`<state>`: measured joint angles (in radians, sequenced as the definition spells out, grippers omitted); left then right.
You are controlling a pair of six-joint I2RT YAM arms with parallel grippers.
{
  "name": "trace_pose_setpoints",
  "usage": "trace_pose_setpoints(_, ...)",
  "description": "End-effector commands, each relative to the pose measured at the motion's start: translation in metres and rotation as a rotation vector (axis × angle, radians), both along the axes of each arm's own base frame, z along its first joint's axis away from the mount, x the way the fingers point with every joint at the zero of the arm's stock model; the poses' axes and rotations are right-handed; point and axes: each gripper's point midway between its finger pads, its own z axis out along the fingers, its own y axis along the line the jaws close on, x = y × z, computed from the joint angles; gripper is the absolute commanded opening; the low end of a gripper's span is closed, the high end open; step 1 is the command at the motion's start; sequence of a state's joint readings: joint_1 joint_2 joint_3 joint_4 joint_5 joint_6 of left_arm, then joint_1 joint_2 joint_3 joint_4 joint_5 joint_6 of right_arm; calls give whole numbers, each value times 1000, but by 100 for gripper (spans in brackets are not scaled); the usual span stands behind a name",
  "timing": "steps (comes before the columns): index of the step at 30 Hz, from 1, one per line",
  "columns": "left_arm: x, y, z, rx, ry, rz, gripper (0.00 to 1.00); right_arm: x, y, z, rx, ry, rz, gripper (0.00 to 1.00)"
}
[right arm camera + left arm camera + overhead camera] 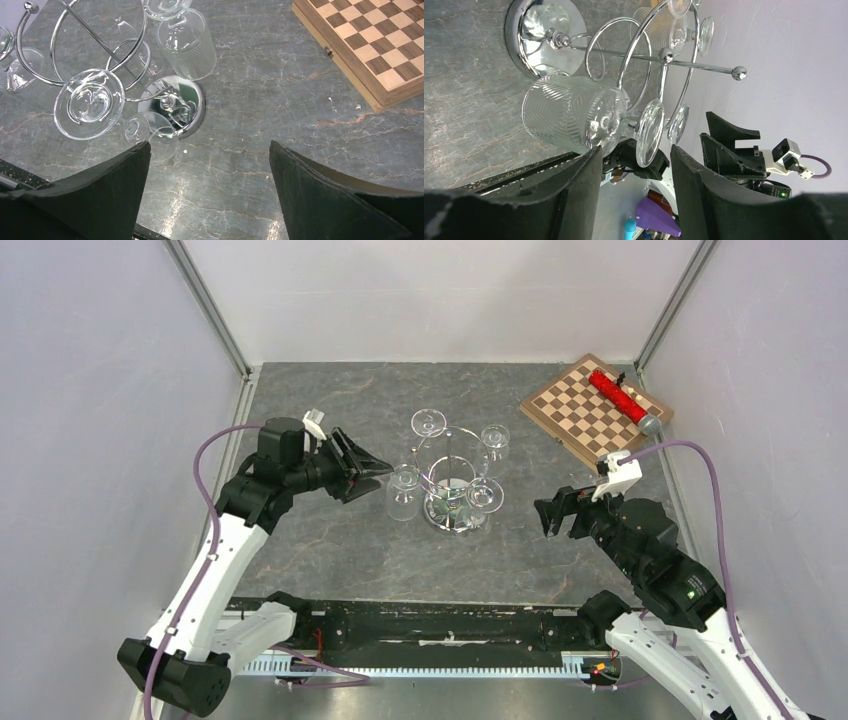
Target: Take the wine glass off the wine glass rack
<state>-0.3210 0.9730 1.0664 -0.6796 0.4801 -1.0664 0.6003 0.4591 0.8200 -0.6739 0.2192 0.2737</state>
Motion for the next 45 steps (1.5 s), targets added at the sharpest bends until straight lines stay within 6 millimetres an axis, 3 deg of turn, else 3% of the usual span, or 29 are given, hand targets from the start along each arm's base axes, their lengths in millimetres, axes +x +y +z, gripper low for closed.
trace_pose_setpoints(1, -1, -13, 11, -70, -7, -37, 58, 3, 1, 7, 21, -29, -8, 91)
trace_pose_setpoints(11, -5, -31, 9, -78, 2, -84, 51, 2, 1, 4, 22, -27, -5, 90)
trace_pose_setpoints(19, -7, -30, 4, -70, 8, -82, 43, 3, 2, 3, 16, -26, -3, 90)
trace_pose_setpoints(37, 1, -33, -2, -63, -1, -84, 16, 3, -1, -3, 12, -26, -15, 90)
trace_pose_setpoints(41, 1, -34, 0, -66, -10, -91, 3, 3, -1, -3, 12, -27, -15, 90)
trace_pose_setpoints(45, 1, -33, 9, -68, -33, -90, 2, 4, -1, -4, 10, -27, -17, 90)
